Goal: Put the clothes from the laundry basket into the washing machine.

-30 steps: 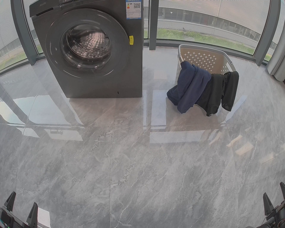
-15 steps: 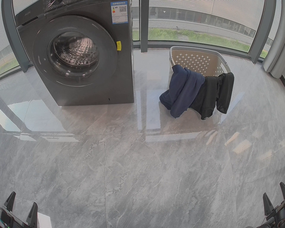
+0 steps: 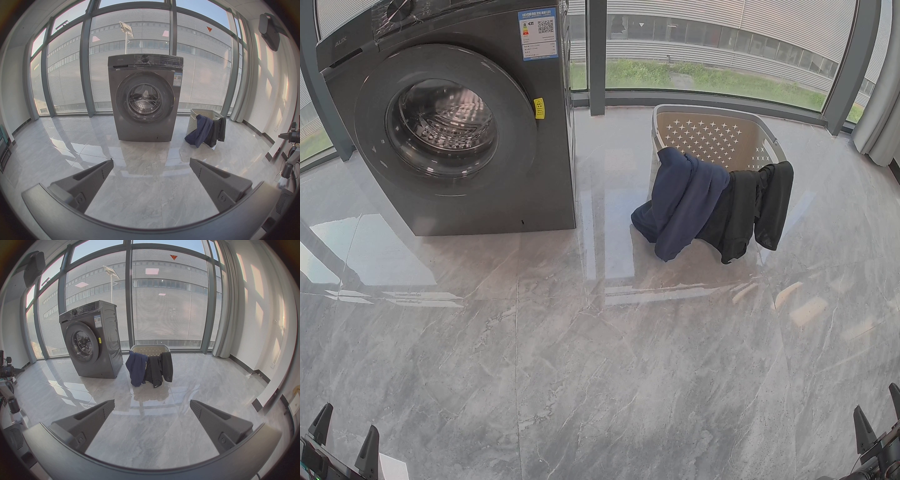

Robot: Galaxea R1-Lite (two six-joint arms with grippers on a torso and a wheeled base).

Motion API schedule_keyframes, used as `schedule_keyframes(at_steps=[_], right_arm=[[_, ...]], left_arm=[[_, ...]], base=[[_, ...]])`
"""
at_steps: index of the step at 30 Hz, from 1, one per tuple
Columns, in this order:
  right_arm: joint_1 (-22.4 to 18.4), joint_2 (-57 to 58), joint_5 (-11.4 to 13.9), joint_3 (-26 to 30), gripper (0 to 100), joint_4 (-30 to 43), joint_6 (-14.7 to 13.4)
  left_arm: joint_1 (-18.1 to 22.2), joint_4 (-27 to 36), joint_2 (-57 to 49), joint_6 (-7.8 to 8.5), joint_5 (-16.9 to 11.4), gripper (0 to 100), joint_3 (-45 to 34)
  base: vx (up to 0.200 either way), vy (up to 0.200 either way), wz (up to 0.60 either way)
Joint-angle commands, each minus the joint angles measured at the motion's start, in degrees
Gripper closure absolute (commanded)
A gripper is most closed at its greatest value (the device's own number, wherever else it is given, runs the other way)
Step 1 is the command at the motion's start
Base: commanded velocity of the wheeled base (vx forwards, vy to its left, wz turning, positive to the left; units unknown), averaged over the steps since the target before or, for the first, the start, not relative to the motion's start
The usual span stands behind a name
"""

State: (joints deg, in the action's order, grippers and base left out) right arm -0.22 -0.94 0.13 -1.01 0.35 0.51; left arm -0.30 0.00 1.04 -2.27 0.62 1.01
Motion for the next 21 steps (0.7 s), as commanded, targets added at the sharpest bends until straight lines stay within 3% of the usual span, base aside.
schedule_keyframes(at_steps=[1, 9, 21], right_arm=[[0.0, 0.7, 0.0, 0.9, 0, -0.1, 0.0], [0.0, 0.7, 0.0, 0.9, 0, 0.0, 0.0], [0.0, 0.7, 0.0, 0.9, 0, 0.0, 0.0]], left_arm=[[0.0, 0.0, -0.6, 0.07, 0.0, 0, -0.9], [0.0, 0.0, -0.6, -0.02, 0.1, 0, -0.9], [0.0, -0.1, -0.6, 0.16, 0.1, 0, -0.9]], base=[[0.000, 0.000, 0.00], [0.000, 0.000, 0.00], [0.000, -0.200, 0.00]])
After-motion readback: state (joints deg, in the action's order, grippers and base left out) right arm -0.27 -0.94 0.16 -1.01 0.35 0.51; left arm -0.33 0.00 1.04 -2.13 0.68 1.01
